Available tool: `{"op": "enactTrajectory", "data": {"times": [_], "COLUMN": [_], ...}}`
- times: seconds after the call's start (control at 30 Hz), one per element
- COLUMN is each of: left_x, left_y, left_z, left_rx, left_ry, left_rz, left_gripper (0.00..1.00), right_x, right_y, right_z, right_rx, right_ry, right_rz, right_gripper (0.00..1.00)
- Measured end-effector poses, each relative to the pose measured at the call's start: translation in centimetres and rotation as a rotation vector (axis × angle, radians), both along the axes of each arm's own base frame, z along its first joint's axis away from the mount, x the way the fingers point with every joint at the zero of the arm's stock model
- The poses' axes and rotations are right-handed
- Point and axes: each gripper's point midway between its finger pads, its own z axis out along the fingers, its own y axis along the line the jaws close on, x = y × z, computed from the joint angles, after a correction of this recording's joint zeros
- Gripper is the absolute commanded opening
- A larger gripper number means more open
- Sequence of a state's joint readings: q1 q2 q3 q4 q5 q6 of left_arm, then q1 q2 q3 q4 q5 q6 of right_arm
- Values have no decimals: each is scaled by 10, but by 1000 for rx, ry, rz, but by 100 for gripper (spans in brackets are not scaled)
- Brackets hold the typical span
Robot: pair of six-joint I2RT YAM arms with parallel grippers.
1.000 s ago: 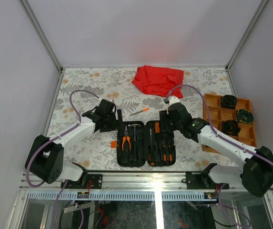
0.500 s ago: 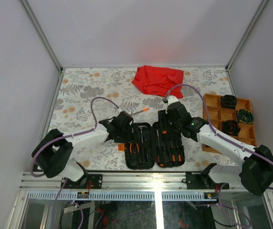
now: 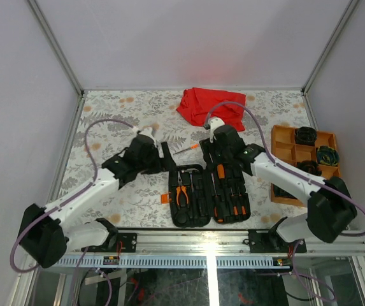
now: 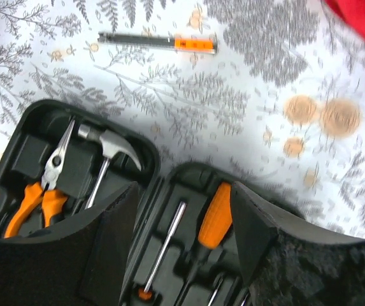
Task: Sort the tools into containers
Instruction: Move the storage box to the center of the board, then pick up the screwdriver from the center of the board.
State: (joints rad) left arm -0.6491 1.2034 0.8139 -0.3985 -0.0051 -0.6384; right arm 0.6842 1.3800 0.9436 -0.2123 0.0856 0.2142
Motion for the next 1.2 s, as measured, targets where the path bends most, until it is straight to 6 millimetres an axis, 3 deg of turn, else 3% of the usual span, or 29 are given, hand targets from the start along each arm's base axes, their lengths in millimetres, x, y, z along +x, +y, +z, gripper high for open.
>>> {"op": "enactTrajectory", "data": {"times": [0.1, 0.2, 0.4, 0.57, 0.7, 1.0, 1.2], "left_x": [20, 28, 21, 10, 8, 6, 6], "left_y": [32, 55, 80, 101, 108, 115, 115], "left_z": [27, 37, 45, 70, 79, 74, 73], "left_rx": [-29, -17, 48, 64, 67, 92, 96], "left_ry": [-78, -110, -133, -228, -268, -268, -268], "left_rz": [97, 151, 180, 229, 253, 272, 269], "left_gripper": [81, 81, 81, 82, 82, 83, 83], "right_x": [17, 36, 63, 75, 84, 114, 113], "right_y": [13, 32, 61, 75, 82, 79, 70], "right_z": [-2, -10, -47, -70, -78, -87, -113], "right_rx": [-62, -130, -244, -292, -315, -318, -328], "right_ry": [-18, -27, 18, 50, 49, 85, 177], "right_rz": [87, 205, 424, 575, 658, 734, 771], "right_gripper": [74, 75, 75, 76, 76, 74, 74]}}
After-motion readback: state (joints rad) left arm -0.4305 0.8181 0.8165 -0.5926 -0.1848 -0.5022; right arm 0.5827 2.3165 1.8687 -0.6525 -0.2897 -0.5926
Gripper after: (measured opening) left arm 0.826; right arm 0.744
